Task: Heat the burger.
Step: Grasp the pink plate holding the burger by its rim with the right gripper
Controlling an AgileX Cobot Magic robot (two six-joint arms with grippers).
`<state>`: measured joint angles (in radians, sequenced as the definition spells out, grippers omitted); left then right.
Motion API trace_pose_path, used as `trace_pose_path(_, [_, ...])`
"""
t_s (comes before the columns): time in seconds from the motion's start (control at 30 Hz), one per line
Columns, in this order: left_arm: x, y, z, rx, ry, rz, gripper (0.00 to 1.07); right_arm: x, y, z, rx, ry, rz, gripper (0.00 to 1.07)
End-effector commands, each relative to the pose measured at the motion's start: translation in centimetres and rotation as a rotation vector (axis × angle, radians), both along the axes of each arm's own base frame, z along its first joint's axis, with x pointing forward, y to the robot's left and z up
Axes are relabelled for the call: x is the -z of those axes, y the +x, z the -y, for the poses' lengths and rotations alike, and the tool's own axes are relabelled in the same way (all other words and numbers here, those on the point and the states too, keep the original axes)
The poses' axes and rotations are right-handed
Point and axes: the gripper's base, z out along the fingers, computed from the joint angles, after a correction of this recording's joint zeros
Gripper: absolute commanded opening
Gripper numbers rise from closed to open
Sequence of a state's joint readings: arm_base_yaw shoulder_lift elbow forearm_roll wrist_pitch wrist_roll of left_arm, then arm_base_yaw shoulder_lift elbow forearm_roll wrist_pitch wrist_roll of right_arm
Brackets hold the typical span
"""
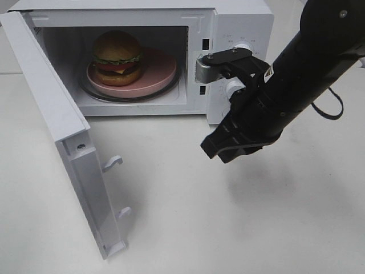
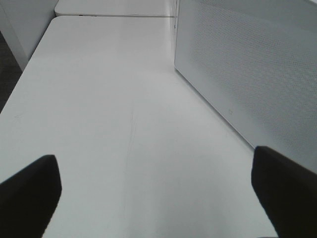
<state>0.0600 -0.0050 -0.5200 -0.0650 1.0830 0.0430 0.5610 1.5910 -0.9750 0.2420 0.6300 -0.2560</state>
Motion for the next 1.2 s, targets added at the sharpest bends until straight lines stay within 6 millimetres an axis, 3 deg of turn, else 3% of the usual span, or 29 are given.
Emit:
trace_pose_path(0.03, [0.0,-0.2,0.1,0.003,-0.005,0.029,0.98,-1.0,0.0,0.7,-0.206,-0.127,0.027,0.02])
trace_pose_path(0.17, [0.0,-0.2,0.1,0.003,-0.005,0.029,0.98,-1.5,0.2,0.9,-0.366,-0.190,0.059,0.03])
trace_pose_path(0.23, [0.0,-0.2,0.1,0.003,-0.005,0.029,0.98,-2.0,0.3,0.9,-0.553,-0.235,0.103,0.04])
trace_pose_path(0.27, [0.0,-0.2,0.1,0.003,-0.005,0.029,0.98,-2.0,0.3,0.9,-0.553,-0.235,0.103,0.04])
trace_pose_path(0.5, [0.0,-0.2,0.1,0.003,-0.005,0.029,0.98,-2.2,0.4,1.1,-0.996,-0.326,0.197,0.08])
trace_pose_path(0.8, [0.0,-0.2,0.1,0.003,-0.005,0.029,0.98,-2.3,0.9,1.4,-1.163,-0.419,0.274,0.21])
trace_pose_path(0.83, [0.0,-0.2,0.1,0.003,-0.005,0.029,0.98,-2.3,1.2,1.5,-1.170,-0.449,0.291,0.30])
trace_pose_path(0.87, [0.0,-0.2,0.1,0.003,-0.005,0.029,0.98,-2.3,1.2,1.5,-1.170,-0.449,0.291,0.30])
trace_pose_path(0.93, [0.0,-0.2,0.1,0.003,-0.005,0.029,0.98,-2.4,1.5,1.5,-1.175,-0.479,0.321,0.48])
trace_pose_path(0.97, [0.0,-0.2,0.1,0.003,-0.005,0.029,0.98,-2.4,1.5,1.5,-1.175,-0.479,0.321,0.48])
trace_pose_path(1.03, [0.0,-0.2,0.1,0.003,-0.005,0.029,0.98,-2.5,1.7,1.4,-1.122,-0.469,0.351,0.66])
trace_pose_path(1.07, [0.0,-0.2,0.1,0.003,-0.005,0.029,0.98,-2.5,1.7,1.4,-1.122,-0.469,0.351,0.66])
trace_pose_path(1.13, [0.0,-0.2,0.1,0.003,-0.005,0.029,0.98,-2.6,2.0,1.2,-1.022,-0.446,0.375,0.91])
trace_pose_path(1.2, [0.0,-0.2,0.1,0.003,-0.005,0.029,0.98,-2.6,2.0,1.1,-1.010,-0.443,0.380,0.96])
